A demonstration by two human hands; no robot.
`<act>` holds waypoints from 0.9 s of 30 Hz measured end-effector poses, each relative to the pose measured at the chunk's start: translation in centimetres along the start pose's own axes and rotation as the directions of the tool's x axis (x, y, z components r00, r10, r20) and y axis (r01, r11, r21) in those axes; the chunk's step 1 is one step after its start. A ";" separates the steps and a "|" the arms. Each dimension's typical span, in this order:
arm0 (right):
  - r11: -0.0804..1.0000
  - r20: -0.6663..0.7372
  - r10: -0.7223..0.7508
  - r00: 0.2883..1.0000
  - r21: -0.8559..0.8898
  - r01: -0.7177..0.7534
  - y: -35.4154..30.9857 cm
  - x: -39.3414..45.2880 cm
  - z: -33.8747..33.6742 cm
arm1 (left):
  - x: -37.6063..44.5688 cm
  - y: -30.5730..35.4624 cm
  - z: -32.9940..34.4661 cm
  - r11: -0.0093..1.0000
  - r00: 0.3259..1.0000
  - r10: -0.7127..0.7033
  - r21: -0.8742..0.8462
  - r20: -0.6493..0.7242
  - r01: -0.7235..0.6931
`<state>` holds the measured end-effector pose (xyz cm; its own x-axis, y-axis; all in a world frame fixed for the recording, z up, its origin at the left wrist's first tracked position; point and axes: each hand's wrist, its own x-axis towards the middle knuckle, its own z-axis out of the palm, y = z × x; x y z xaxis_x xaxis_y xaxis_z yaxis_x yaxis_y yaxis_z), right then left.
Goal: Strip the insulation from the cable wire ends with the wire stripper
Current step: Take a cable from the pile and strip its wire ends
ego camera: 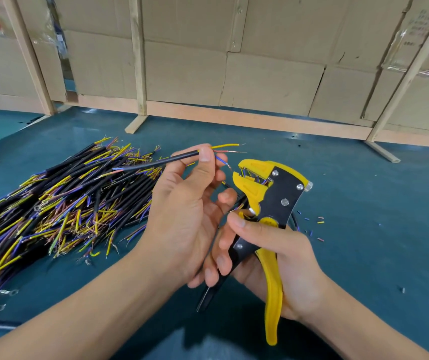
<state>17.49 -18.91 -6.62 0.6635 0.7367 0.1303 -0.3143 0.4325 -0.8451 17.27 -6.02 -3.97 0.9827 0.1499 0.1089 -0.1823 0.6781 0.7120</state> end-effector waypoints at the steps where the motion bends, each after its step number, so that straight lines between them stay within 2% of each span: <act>1: 1.000 -0.002 -0.003 1.000 0.000 0.003 0.1 0.0 0.0 | -0.1 0.0 0.0 1.000 1.000 0.007 0.013 0.004 -0.008; 7: 1.000 0.005 0.001 1.000 0.002 -0.001 0.2 0.0 0.0 | 0.1 0.1 -0.2 0.999 1.000 -0.018 -0.035 0.016 0.019; 12: 0.999 -0.033 -0.027 0.999 0.028 0.028 0.3 0.1 0.1 | -0.3 -0.2 0.0 0.998 0.997 0.024 0.053 0.071 -0.028; 17: 0.998 -0.057 -0.047 0.997 0.027 0.049 0.3 0.1 0.1 | -0.4 0.0 0.1 0.998 0.996 0.020 0.058 0.091 -0.026; 23: 0.998 -0.011 -0.060 0.998 0.021 0.060 0.6 0.0 -0.4 | -0.5 -0.1 0.1 0.998 0.997 0.014 0.065 0.078 -0.019; 27: 0.999 0.012 -0.054 0.998 -0.004 0.054 0.6 0.0 -0.9 | -0.7 -0.1 0.1 0.991 0.997 0.012 0.132 0.074 -0.022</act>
<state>17.89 -19.09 -7.57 0.6714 0.7185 0.1817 -0.2755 0.4696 -0.8388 16.60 -6.28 -4.11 0.9802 0.1040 0.1687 -0.1977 0.5735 0.7950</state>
